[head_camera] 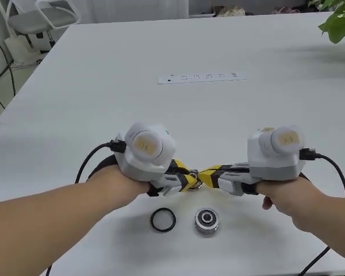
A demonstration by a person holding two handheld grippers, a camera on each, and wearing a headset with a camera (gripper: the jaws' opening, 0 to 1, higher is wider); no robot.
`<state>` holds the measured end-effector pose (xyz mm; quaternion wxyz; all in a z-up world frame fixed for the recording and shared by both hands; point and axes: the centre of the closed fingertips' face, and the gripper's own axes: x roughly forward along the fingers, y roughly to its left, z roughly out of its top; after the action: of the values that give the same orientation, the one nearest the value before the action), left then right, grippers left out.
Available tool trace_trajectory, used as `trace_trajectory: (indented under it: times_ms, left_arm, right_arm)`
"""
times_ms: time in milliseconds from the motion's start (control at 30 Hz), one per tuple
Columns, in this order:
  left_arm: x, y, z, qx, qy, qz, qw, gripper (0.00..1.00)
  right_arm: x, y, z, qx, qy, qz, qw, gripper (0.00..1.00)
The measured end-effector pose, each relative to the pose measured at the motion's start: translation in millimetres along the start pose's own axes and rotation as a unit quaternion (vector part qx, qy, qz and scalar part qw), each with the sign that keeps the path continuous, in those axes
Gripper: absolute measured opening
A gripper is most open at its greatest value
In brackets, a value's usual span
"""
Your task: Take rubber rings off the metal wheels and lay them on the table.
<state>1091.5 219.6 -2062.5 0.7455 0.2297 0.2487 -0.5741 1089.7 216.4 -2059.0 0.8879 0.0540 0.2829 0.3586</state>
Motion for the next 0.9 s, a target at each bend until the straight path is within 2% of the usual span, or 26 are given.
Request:
trace_trajectory:
  times_ms: [467,567,600,633,733,900]
  left_arm:
    - [-0.5,-1.5,-0.3,0.002,0.001,0.000,1.0000,0.07]
    - [-0.5,-1.6,-0.3,0.001,0.001,0.000,1.0000,0.07]
    - [-0.5,-1.6,-0.3,0.001,0.000,0.001,1.0000,0.07]
    - [-0.5,-1.6,-0.2,0.001,0.000,0.001,1.0000,0.07]
    - [-0.5,-1.4,-0.1,0.000,-0.001,0.000,1.0000,0.07]
    - [-0.4,-1.5,0.1,-0.005,-0.003,0.003,1.0000,0.07]
  right_arm:
    - [-0.9,4.2,1.3,-0.012,0.001,0.005,0.9999,0.00]
    - [0.5,8.6,4.6,-0.019,-0.004,0.012,0.9997,0.00]
    - [1.6,17.9,8.7,-0.016,-0.014,0.033,0.9992,0.00]
    - [1.6,18.8,13.5,-0.026,-0.023,0.028,0.9990,0.00]
    - [4.3,16.3,11.8,-0.031,-0.013,0.023,0.9992,0.00]
    - [0.1,5.1,5.8,-0.015,-0.010,0.010,0.9998,0.00]
